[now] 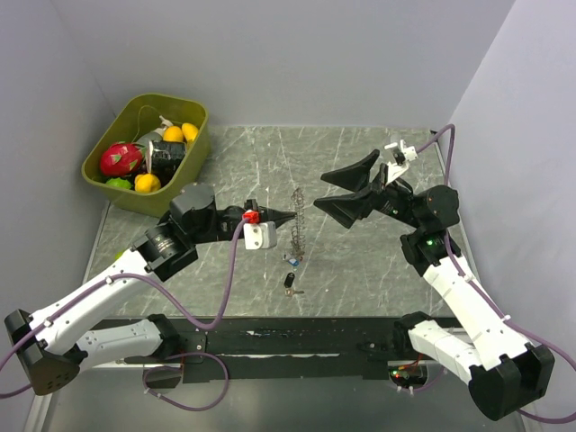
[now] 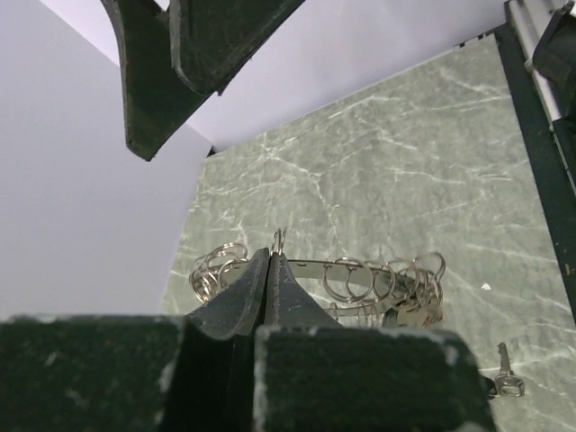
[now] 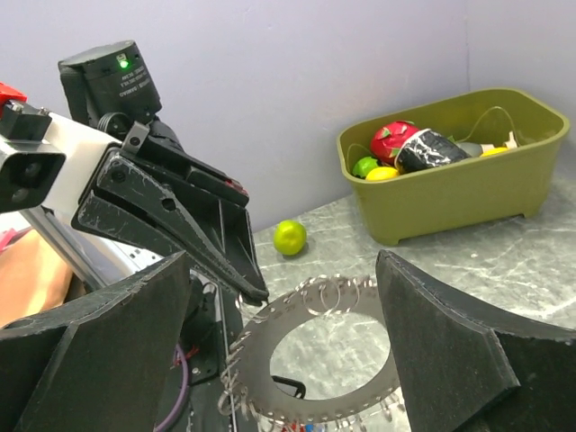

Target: Put the keys on the keyring

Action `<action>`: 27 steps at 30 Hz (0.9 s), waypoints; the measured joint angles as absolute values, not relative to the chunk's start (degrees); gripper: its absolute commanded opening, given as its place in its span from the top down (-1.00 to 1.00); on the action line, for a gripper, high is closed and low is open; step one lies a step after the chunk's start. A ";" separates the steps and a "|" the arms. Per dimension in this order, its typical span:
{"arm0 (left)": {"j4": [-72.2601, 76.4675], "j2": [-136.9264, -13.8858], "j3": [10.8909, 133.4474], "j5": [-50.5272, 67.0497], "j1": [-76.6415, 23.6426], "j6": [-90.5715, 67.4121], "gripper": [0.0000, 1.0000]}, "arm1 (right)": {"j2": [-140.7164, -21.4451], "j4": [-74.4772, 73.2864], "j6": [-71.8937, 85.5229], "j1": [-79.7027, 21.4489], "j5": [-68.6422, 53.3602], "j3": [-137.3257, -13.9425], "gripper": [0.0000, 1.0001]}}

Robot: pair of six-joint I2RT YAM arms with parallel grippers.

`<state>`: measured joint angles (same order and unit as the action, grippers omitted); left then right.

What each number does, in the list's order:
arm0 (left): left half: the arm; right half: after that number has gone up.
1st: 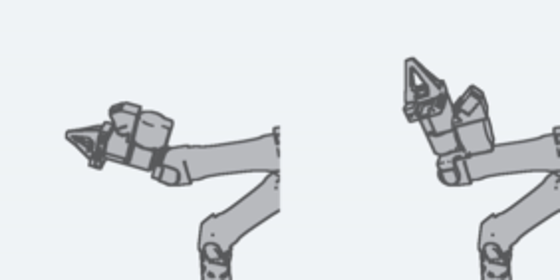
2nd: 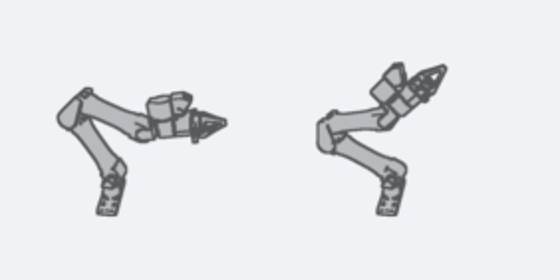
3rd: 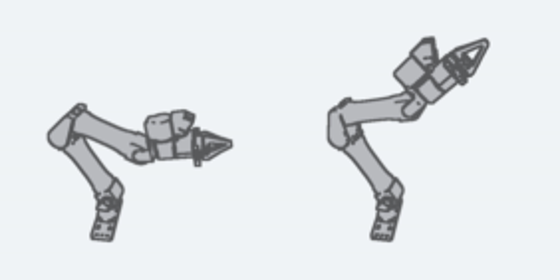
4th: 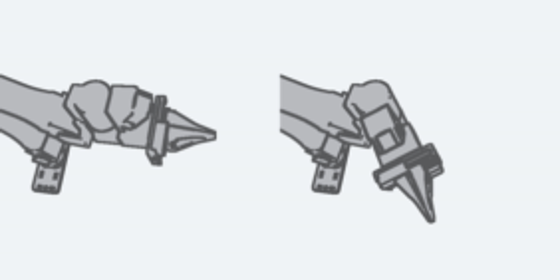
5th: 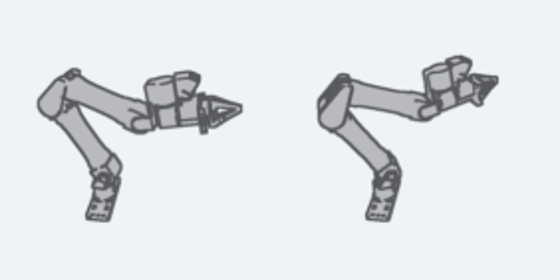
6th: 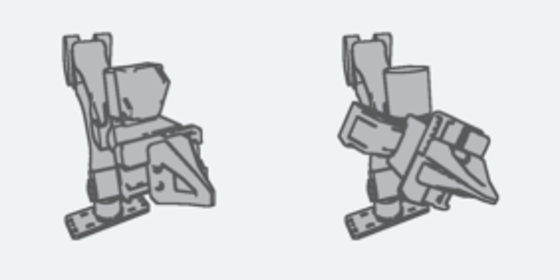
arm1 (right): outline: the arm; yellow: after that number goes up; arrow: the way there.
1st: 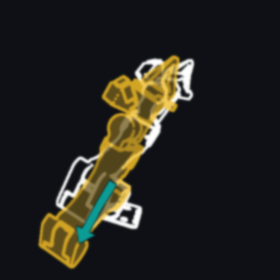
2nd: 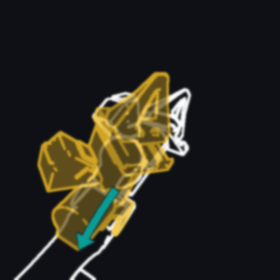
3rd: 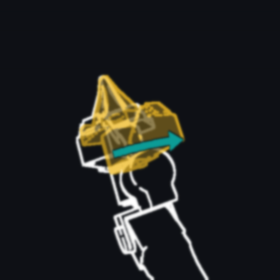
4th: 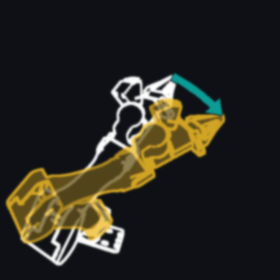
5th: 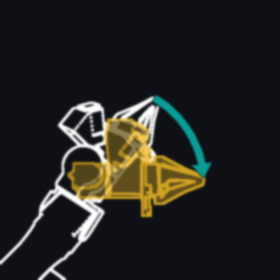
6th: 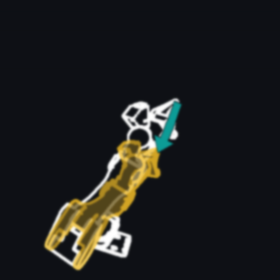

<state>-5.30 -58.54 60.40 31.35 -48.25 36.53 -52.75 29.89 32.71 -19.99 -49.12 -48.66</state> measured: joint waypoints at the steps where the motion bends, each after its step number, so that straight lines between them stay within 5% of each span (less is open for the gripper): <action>1: -5.48 -58.54 60.40 31.03 -48.29 36.91 0.98 | -52.73 29.63 32.45 -19.99 -49.15 -48.66 -0.79; 16: -13.26 -64.12 68.20 30.44 -48.05 27.88 0.98 | -53.43 15.97 21.52 -19.99 -54.13 -52.14 -0.55; 27: -14.22 -67.72 71.61 45.98 -39.68 17.17 0.98 | -54.87 13.23 17.87 -19.99 -61.17 -52.53 -0.40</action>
<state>-14.22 -67.72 71.61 45.98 -39.68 17.17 -54.87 13.23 17.87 -19.99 -61.17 -52.53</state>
